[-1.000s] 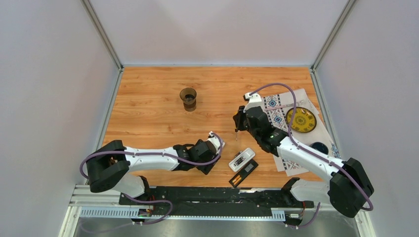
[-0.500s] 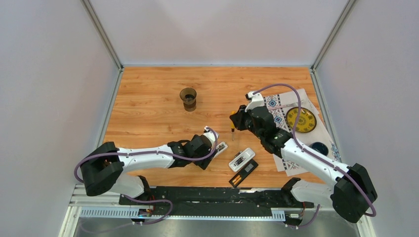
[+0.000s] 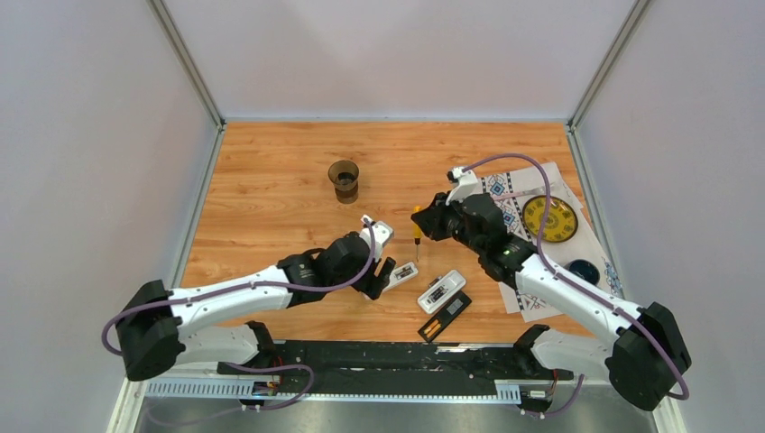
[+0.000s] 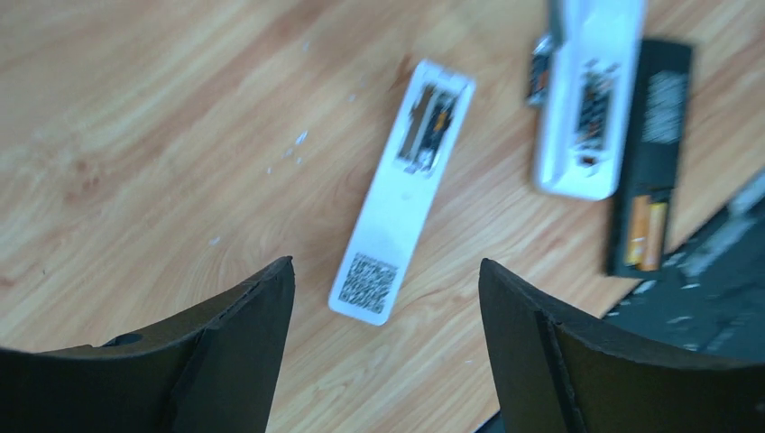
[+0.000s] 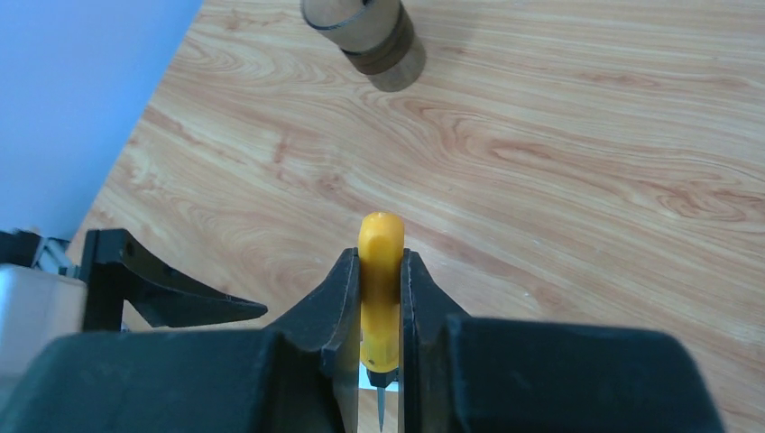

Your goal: Unload the batteries from the remote control

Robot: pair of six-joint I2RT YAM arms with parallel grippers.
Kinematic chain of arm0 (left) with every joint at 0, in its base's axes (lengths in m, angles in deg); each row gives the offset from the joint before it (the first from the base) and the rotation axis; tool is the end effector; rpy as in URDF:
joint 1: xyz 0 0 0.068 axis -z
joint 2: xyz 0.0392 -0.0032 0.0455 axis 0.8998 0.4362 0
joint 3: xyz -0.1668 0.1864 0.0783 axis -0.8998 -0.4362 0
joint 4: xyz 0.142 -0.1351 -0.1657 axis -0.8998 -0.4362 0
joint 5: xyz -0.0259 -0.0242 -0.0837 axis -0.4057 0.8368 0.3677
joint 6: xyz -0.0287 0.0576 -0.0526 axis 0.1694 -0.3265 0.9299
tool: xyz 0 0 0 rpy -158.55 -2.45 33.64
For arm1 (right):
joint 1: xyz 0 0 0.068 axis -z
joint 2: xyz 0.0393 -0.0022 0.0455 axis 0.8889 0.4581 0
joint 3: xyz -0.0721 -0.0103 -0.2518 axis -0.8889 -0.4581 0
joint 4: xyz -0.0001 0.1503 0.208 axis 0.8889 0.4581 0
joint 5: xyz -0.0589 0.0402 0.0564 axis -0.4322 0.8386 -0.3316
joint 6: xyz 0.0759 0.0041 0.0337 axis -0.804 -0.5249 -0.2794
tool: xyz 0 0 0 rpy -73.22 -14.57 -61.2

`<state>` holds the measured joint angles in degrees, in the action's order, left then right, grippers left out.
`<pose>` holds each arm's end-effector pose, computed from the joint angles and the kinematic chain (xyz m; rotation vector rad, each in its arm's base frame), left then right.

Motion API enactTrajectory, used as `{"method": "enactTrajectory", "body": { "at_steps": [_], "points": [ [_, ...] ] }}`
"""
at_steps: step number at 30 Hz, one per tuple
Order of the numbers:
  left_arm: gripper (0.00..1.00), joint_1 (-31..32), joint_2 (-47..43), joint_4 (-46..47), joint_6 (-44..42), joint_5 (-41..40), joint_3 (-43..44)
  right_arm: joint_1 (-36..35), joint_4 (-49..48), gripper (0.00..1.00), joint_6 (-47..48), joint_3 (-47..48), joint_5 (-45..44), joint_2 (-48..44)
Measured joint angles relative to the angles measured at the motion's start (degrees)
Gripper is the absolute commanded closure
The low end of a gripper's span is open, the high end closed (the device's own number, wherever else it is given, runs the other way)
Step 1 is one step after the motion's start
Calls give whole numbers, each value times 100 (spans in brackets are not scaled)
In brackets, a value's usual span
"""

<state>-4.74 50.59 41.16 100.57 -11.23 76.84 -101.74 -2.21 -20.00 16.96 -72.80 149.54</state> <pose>0.1491 -0.2254 0.1803 0.7364 2.2544 -0.4596 0.2280 0.1846 0.2477 -0.2445 1.9954 0.7319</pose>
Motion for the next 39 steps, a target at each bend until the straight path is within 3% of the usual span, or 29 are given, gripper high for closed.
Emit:
{"method": "enactTrajectory", "body": {
  "at_steps": [7,16,19,22,23,25,26,30,34,39],
  "points": [
    [11,-599,-984,734,192,1126,192,9,-201,100,-446,0,769,-522],
    [18,-1432,-1045,2612,1095,3045,94,9,-568,100,-1047,68,1641,-927],
    [35,-1445,-807,3060,1340,3473,94,9,-623,100,-1169,101,1843,-929],
    [63,-1458,-584,3381,1563,3733,94,9,-686,100,-1274,105,1991,-933],
    [77,-1462,-542,3447,1598,3786,94,9,-695,100,-1303,105,2017,-933],
    [90,-1484,-511,3534,1661,3884,94,9,-721,100,-1346,109,2061,-935],
    [100,-1491,-514,3550,1700,3897,94,9,-728,96,-1355,114,2074,-935],
    [100,-1532,-551,3543,1766,3923,105,28,-643,82,-1329,219,2142,-935],
    [100,-1574,-815,3449,1685,3934,118,26,-299,61,-1241,605,2319,-881],
    [100,-1683,-1207,2789,1357,3910,256,127,31,25,-1010,1320,2643,-881]
  ]
}}
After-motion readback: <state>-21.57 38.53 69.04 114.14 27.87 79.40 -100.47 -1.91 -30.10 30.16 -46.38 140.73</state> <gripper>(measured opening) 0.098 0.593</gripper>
